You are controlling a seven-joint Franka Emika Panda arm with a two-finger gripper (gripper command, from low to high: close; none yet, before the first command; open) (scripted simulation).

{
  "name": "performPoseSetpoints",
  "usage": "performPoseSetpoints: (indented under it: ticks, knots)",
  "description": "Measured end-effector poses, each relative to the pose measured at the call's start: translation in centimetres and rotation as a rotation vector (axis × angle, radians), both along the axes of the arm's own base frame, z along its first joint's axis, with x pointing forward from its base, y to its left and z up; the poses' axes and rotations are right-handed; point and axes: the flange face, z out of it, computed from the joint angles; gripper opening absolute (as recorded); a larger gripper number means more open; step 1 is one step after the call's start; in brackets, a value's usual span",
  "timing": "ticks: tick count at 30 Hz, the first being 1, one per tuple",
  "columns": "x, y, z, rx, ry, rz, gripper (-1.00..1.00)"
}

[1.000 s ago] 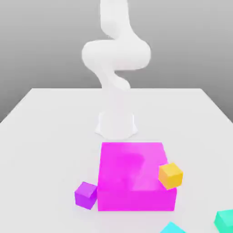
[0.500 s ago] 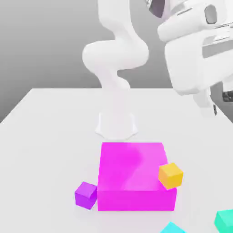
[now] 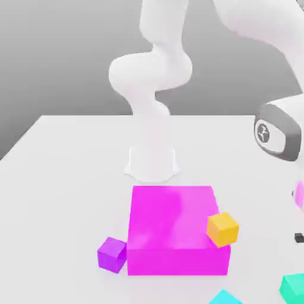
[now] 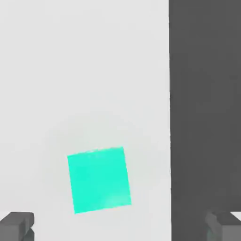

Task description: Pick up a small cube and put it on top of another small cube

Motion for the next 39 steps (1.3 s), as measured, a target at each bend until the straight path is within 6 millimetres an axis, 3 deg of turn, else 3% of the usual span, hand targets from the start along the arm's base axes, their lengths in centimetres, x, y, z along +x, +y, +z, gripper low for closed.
performPoseSetpoints:
  ticks: [3, 4, 10, 12, 15, 23, 32, 35, 39]
  knots:
    - [-0.2, 0.2, -4.7, -0.01, 0.002, 0.021, 0.0]
    - [-0.2, 0.2, -5.8, -0.01, 0.002, 0.022, -1.0]
    - [-0.3, 0.2, -6.3, -0.012, 0.005, 0.023, -1.0]
    - [-0.2, 0.3, -4.7, -0.012, 0.003, 0.024, -1.0]
    - [-0.3, 0.1, -0.5, -0.012, 0.005, 0.028, -1.0]
    - [-2.4, -5.2, 6.7, -0.012, 0.013, 0.229, -1.0]
    - [-6.6, -11.7, 11.8, -0.012, 0.01, 0.484, -1.0]
    - [-8.3, -13.2, 12.5, -0.012, 0.004, 0.573, -1.0]
    - [-8.7, -13.4, 8.8, -0.007, 0.004, 0.599, -1.0]
